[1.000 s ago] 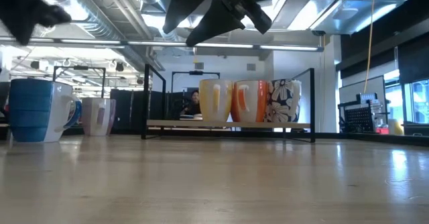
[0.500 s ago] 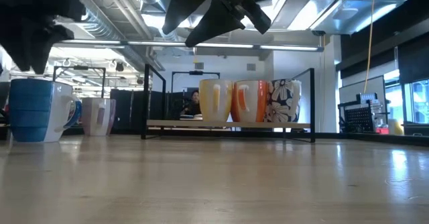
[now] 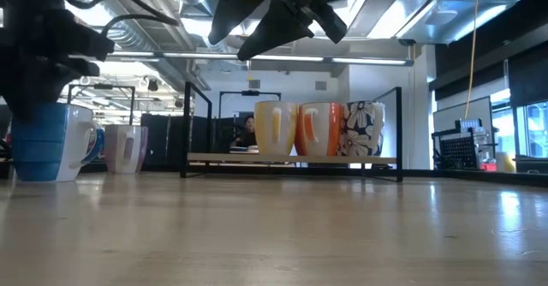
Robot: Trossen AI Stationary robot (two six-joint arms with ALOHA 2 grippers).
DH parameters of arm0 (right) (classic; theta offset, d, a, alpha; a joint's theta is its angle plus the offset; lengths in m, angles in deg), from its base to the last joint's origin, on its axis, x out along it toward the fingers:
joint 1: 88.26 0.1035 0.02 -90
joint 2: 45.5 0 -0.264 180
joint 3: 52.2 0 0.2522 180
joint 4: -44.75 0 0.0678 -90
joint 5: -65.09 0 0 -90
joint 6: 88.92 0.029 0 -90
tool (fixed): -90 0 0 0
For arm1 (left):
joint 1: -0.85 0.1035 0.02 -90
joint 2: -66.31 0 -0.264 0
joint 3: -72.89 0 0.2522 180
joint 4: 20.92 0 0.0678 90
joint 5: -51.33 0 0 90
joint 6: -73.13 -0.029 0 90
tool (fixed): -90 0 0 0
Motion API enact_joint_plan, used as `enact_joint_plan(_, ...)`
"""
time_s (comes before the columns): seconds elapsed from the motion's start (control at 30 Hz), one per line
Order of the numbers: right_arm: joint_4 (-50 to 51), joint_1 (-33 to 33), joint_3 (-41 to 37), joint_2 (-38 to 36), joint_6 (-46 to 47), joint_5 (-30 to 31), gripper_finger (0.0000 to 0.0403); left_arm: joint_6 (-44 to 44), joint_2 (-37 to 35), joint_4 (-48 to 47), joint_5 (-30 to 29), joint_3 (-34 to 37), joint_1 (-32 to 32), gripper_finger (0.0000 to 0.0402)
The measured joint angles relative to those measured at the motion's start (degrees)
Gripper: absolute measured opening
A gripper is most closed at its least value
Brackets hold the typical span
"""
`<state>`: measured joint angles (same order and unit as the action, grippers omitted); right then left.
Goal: Place coffee mugs
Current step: Put the blue mug on the shelf
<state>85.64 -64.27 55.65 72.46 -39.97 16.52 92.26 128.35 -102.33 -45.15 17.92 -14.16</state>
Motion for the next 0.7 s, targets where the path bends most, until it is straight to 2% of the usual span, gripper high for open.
enact_joint_plan(0.2,0.0,0.0,0.0,0.0,0.0,0.0,0.0175,-4.3,1.0,3.4,0.8,0.0,0.0,0.0018)
enact_joint_plan(0.3,0.2,0.0,0.0,-0.2,0.0,-0.1,0.0175,-5.1,1.1,5.9,3.0,-1.6,-0.6,0.0014)
enact_joint_plan(0.47,3.2,0.0,0.0,-2.4,0.0,-0.4,0.0175,-6.6,3.1,9.4,2.9,-6.5,-2.7,0.0012)
enact_joint_plan(0.7,11.4,-0.2,0.0,-6.2,0.5,0.0,0.0175,-12.1,12.8,13.6,3.0,-12.6,-3.1,0.0012)
